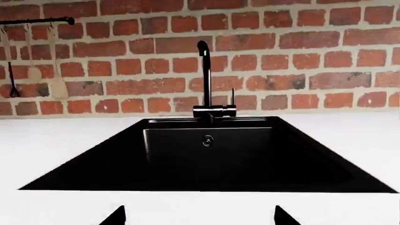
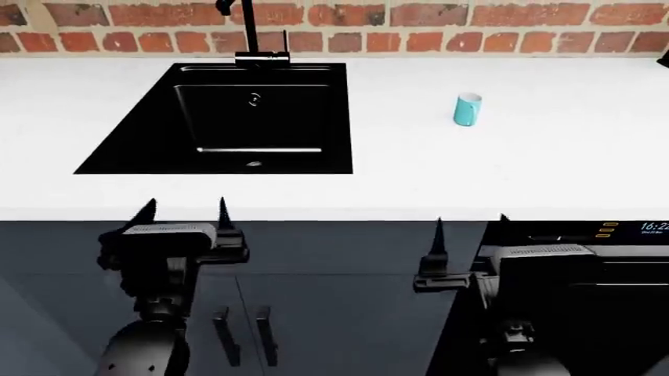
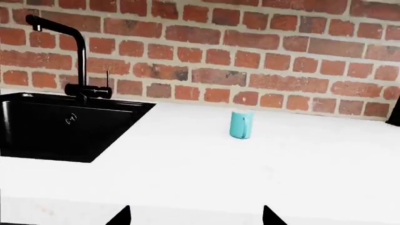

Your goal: A wet mug is on the counter and needs to be dried. Pick it up and place it upside down in the open cabinet.

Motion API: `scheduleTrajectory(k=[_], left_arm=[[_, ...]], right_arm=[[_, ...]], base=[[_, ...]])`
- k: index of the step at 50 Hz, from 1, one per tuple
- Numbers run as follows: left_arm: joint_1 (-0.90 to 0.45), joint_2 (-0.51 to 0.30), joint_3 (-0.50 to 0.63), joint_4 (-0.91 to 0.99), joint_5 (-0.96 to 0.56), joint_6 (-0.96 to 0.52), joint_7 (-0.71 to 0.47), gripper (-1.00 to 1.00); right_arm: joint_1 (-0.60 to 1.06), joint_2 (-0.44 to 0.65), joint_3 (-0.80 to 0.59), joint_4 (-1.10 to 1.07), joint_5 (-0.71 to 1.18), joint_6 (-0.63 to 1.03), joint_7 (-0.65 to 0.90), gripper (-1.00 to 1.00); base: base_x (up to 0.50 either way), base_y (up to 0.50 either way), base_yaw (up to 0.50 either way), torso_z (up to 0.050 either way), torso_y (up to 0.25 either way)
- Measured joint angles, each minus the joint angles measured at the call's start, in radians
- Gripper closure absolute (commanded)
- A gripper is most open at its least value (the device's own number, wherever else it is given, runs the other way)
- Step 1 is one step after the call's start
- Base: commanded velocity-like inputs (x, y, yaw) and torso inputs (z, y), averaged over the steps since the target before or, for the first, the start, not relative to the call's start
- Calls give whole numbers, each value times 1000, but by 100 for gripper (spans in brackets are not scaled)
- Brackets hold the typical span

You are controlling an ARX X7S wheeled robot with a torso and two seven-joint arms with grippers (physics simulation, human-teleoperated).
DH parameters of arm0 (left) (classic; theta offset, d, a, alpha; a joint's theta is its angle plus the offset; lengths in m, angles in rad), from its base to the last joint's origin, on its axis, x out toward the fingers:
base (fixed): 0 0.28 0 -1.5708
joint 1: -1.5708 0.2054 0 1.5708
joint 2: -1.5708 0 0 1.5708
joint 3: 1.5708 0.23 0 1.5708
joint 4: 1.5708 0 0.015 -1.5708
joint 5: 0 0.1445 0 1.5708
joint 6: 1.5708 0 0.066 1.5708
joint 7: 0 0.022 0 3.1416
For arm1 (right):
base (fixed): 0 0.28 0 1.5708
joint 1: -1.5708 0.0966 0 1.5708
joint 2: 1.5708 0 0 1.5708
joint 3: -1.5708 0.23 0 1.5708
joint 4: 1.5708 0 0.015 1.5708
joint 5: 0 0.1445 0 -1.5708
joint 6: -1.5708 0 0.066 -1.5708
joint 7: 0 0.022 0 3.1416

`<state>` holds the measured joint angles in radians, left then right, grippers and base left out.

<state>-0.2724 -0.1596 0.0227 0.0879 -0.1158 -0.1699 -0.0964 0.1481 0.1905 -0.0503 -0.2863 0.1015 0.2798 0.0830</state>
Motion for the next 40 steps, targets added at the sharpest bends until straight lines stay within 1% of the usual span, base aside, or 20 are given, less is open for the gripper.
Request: scheduleTrajectory(k=[3,7,10,14,20,25,32,40], left_arm=[[-223,-33,-6,-159,37,10,-46,-100],[-527,-68,15,-481,103,112,-140,-100],[-684,-91,49,-717,141,157,-224,-100],[-823,-118,109,-941,167,186,-344,-100],[-924,-153,197,-1146,167,196,-502,-100],[-958,-173,246,-1244,150,190,-583,-100],[-979,-192,270,-1322,129,179,-619,-100],[-990,-203,276,-1363,119,169,-635,-100]], right_arm=[[148,59,9,-35,-9,141,-5,-100],[337,125,-1,9,-34,255,-12,-100],[454,160,-19,100,-56,288,-12,-100],[570,188,-44,262,-85,285,-5,-100],[675,209,-63,459,-105,257,5,-100],[722,219,-72,549,-113,247,8,-100],[754,225,-78,617,-114,240,7,-100],[771,228,-80,653,-111,236,4,-100]], base=[[0,0,0,0,0],[0,0,0,0,0],[0,0,0,0,0],[0,0,0,0,0],[0,0,0,0,0],[30,0,0,0,0],[500,0,0,0,0],[500,0,0,0,0]])
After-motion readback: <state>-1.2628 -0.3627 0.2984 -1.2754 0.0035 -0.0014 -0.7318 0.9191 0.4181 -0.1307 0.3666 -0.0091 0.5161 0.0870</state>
